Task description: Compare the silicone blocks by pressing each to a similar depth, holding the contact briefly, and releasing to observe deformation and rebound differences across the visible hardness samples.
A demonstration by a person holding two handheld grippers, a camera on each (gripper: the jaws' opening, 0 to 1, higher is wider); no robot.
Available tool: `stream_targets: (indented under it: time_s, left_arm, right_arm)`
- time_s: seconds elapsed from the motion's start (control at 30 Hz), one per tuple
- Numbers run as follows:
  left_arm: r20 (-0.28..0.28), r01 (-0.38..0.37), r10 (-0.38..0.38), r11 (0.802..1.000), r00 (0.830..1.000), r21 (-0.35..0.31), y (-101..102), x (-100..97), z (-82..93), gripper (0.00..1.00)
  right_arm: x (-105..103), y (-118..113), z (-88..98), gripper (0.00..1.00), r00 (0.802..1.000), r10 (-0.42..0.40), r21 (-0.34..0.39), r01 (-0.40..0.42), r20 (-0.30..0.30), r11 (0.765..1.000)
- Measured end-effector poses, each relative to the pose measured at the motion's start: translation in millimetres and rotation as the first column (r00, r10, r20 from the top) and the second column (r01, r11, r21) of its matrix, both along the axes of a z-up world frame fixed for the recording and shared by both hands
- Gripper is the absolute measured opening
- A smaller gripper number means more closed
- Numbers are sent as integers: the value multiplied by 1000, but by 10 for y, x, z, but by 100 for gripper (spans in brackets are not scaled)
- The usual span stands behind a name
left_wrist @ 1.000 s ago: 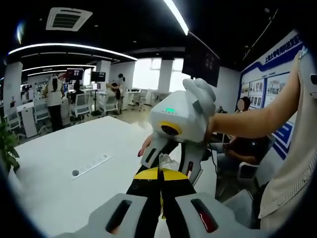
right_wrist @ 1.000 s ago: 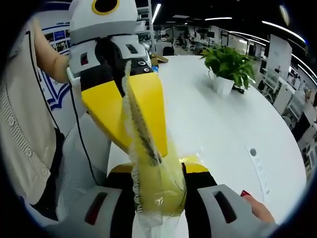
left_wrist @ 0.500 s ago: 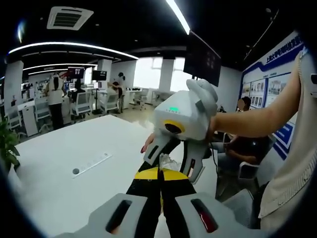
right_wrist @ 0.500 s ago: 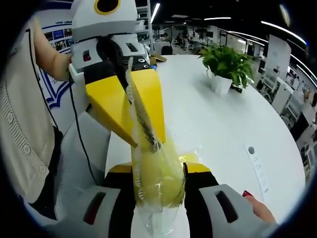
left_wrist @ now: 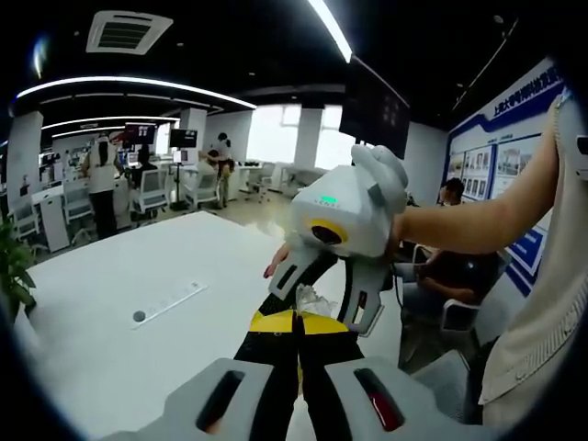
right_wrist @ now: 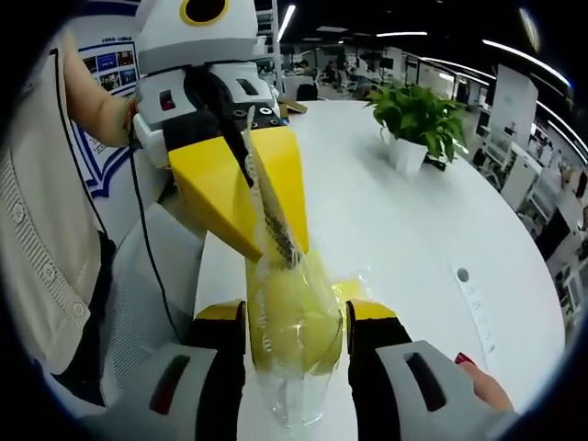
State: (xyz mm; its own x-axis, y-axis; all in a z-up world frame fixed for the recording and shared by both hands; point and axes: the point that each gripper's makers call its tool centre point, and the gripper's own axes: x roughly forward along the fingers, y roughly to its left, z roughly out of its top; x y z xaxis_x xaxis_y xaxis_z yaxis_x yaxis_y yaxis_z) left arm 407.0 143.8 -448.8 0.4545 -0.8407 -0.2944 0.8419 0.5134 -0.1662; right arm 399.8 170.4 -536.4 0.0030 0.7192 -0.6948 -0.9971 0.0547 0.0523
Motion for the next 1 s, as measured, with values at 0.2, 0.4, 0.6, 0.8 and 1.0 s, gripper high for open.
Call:
stream_targets:
  time_s: [0.2, 0.4, 0.6, 0.8, 1.0]
  left_arm:
    - [-3, -3, 3, 1000, 1000, 1, 10, -2, -11, 0]
    - [-10, -8, 8, 1000, 1000, 4, 30, 1, -41, 0]
    - [-18, -17, 17, 1000, 1000, 1, 42, 20, -65, 0]
    - [-30, -23, 23, 1000, 999, -5, 33, 32, -97, 0]
    - [-60, -26, 25, 1000, 998, -13, 0, 45, -164, 0]
  right_arm:
    - [7, -11, 2, 49, 1000, -7, 6, 7, 16, 1000]
    - [2, -43, -36, 54, 1000, -23, 5, 22, 17, 1000]
    - [-10, -60, -31, 58, 999, -42, 31, 42, 13, 999]
    - [-2, -155, -36, 62, 996, -82, 45, 81, 29, 996]
    - [-16, -279, -8, 67, 985, -162, 89, 157, 52, 984]
